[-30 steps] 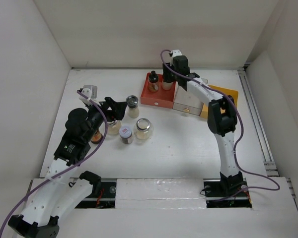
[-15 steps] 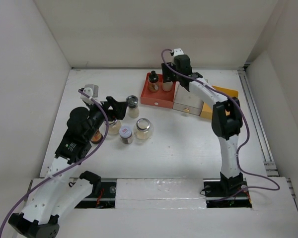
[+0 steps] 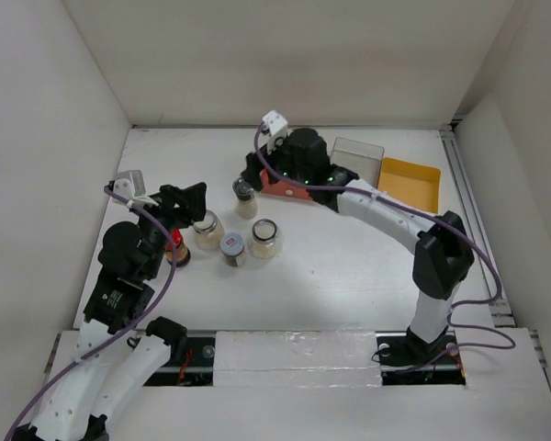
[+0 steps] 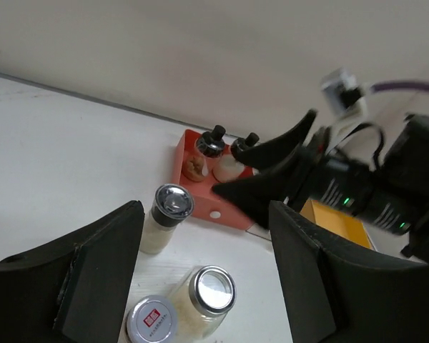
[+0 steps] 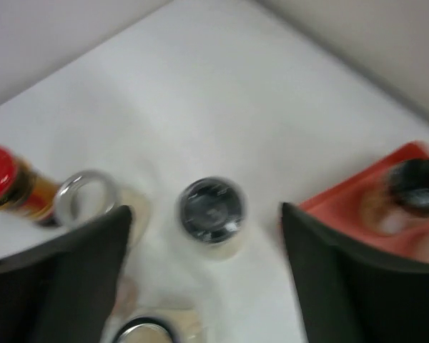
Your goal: Organize the condiment bottles
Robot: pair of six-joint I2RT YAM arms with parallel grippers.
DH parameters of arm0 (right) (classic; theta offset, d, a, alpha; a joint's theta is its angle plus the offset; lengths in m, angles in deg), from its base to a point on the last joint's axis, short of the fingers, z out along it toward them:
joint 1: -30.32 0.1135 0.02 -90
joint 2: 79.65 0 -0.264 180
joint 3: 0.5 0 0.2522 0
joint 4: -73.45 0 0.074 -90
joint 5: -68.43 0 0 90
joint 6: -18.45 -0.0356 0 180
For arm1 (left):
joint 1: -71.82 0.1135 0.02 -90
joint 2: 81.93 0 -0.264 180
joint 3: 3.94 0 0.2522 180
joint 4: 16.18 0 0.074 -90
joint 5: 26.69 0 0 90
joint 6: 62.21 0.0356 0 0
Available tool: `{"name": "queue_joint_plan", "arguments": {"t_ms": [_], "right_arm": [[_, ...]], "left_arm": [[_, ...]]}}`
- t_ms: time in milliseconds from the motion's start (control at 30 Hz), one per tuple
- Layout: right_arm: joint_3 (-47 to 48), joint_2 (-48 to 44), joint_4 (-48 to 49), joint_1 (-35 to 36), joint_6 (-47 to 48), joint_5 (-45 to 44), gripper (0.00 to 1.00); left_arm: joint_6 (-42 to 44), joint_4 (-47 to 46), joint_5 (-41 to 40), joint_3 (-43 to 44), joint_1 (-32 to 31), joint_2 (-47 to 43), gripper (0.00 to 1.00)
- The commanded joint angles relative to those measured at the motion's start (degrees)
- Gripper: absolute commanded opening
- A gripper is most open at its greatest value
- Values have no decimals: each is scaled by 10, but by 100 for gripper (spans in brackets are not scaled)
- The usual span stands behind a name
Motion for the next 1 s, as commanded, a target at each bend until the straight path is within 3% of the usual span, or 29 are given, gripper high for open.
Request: {"name": "queue_joint_plan", "arguments": {"t_ms": [0,567,700,833,967], "right_arm": [[-20,24,6,37,9,26,100],[117,184,-50,37,14,-19,100],[143,202,-44,37,0,-19,72],[125,178,-25,37,-12,-14,59],[71,72,33,32,-22,-7,56]], "left_arm": [[-7,-11,-17,-7,1,11,66],[-2,-16,13,-7,1,23,68],[-2,-16,20,-7,1,23,68],[-2,-16,13,-7,1,23,68],[-2,-16,19,-7,1,29,68]]}}
